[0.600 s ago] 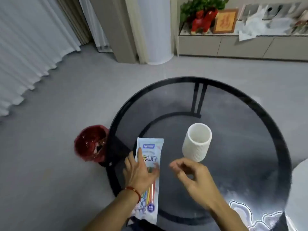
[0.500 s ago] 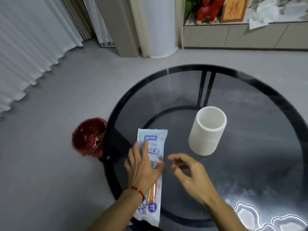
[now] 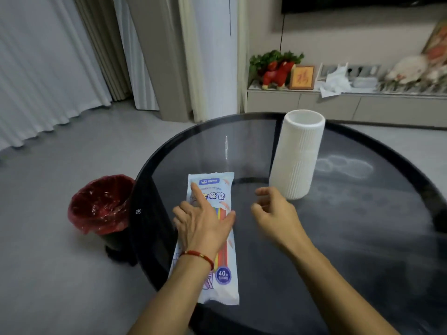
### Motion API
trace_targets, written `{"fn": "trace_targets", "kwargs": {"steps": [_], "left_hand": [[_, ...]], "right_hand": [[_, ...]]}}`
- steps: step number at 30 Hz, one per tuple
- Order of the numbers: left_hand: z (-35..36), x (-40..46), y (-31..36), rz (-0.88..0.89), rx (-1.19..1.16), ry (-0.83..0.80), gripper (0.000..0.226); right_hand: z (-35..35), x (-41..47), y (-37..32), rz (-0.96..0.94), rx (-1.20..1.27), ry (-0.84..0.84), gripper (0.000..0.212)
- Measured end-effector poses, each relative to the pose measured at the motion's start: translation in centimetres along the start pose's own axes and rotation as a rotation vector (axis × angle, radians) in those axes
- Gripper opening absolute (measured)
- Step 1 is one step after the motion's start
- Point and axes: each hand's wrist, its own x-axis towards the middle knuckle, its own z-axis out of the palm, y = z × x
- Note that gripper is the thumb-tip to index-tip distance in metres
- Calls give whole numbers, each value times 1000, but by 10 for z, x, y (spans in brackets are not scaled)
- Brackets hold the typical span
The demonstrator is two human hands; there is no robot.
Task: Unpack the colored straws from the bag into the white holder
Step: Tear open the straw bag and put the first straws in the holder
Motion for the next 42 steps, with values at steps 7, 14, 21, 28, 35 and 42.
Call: {"fn": "trace_targets", "kwargs": {"steps": [7,14,21,28,35,42], "left_hand": [[-64,-34,-19,262,55,-60,99],[-89,-44,-12,807,242,136,100],[-35,-53,10,814,-48,17,72],[-32,-40,7,732,-245,-134,37],[-39,-43,14,671,-81,0,47],[-46,-46,17,657,-108,-3,47]], "right_hand": [[-30,-76,-14,-59,-168,156,44],[-62,-93,-27,31,229,-58,13],[-42,-68,7,165,506,-105,10],[-39,-55,20,218,680,-230,42],[-29,-64,24,149,872,-223,22],[-37,-69,16,161,930,-256,21]]}}
